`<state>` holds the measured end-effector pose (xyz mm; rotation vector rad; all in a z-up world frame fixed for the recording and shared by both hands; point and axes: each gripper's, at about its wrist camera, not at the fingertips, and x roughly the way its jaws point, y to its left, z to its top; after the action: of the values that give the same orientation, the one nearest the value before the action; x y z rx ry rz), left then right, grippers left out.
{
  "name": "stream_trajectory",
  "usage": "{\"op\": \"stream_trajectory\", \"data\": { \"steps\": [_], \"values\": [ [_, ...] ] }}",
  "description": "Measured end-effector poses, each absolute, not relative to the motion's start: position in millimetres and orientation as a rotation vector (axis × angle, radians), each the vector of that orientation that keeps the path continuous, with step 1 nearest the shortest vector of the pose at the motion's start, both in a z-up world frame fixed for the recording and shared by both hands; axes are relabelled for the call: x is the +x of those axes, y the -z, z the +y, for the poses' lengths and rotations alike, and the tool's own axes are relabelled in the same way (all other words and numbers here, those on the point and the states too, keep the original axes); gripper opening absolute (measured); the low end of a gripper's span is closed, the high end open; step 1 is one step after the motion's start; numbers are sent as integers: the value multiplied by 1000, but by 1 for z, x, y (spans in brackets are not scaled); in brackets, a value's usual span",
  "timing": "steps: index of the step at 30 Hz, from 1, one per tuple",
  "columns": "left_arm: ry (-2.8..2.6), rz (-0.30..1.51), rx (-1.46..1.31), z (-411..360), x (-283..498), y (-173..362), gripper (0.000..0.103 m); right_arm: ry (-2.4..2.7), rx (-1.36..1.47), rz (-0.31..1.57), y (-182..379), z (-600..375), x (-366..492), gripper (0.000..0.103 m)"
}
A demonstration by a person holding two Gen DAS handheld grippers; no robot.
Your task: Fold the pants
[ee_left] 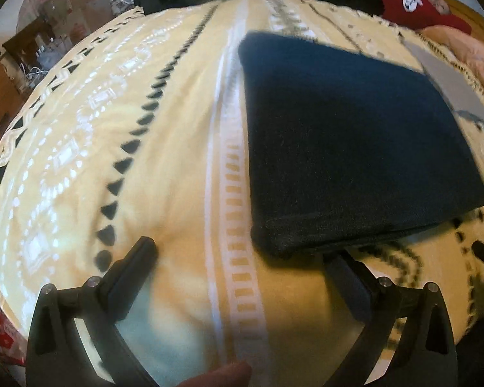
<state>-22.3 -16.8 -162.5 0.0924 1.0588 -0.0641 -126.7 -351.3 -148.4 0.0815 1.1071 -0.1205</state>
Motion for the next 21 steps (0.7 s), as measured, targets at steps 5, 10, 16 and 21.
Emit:
{"op": "stream_trajectory", "data": {
  "steps": [5, 10, 16, 21],
  "values": [
    [83, 894, 111, -30, -38, 101, 103, 109, 103, 971, 92, -348, -144, 103],
    [109, 774, 83, -45, -45, 42, 103, 104, 90, 830, 31, -329, -153, 103],
    [126, 673, 40, -52, -58, -12, 103, 69, 84, 723, -20, -306, -164, 103],
    [93, 649, 67, -63, -69, -29, 103, 72, 17, 656, -45, -291, -172, 103]
  ]
}}
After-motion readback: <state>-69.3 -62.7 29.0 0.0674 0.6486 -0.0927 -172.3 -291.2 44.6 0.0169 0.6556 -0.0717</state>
